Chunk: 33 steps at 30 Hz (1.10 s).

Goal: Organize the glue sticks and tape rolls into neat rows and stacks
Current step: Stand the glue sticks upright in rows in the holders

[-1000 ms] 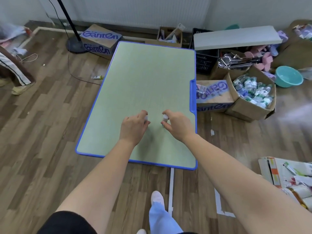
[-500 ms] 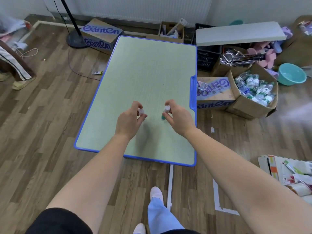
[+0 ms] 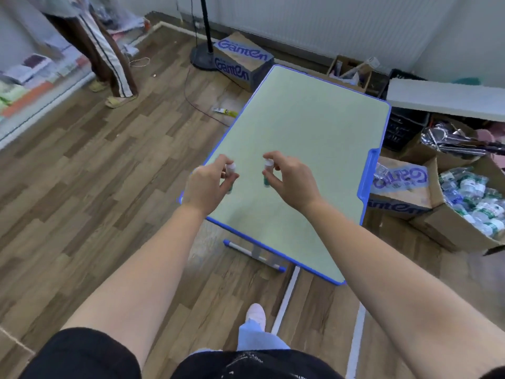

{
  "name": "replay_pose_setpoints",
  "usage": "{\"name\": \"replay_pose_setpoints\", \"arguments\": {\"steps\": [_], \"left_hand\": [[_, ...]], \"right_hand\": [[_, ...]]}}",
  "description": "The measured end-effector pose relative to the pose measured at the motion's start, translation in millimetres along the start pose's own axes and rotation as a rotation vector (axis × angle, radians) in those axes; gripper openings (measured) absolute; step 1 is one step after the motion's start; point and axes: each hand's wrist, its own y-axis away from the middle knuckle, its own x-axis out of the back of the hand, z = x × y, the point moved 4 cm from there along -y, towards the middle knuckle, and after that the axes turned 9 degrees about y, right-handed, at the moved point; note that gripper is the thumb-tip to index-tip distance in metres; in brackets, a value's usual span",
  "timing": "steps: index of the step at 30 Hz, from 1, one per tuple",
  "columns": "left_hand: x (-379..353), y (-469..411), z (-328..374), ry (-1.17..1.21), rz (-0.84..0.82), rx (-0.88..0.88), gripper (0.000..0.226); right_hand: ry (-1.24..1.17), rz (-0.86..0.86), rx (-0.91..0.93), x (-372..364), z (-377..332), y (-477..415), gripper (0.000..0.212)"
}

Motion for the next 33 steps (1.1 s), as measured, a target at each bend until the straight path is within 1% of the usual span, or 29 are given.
{"name": "replay_pose_setpoints", "arguments": {"steps": [6,8,11,14,20,23,29,33], "left_hand": [[100,50,-31,-0.094,0.236,0.111,0.025],[129,69,-37,-0.12,0.292,0.137,0.027],[181,114,-49,-0.206,0.412,0.257,0.025],[224,166,-60,-0.276,0.507,0.376,0.025],[291,279,-65,-0.357,0.676,0.565,0.024],[321,335,-64,-0.384,0.767,0.643,0.023],[374,444,-62,-0.463,0.934,0.761,0.024],[399,502,-62,-0.489,1.002,0.846,0.025]], "right_hand": [[-0.102,-0.041,0.251,-37,-94,-32,0.027],[-0.129,-0.049,0.321,-46,-124,-41,0.028],[-0.173,-0.108,0.459,-67,-188,-45,0.032],[-0.239,-0.161,0.587,-89,-253,-39,0.031],[-0.356,-0.23,0.822,-126,-371,-2,0.024],[-0.407,-0.264,0.921,-138,-432,25,0.026],[-0.493,-0.335,1.066,-160,-539,89,0.025],[-0.548,-0.415,1.128,-180,-596,124,0.027]]}}
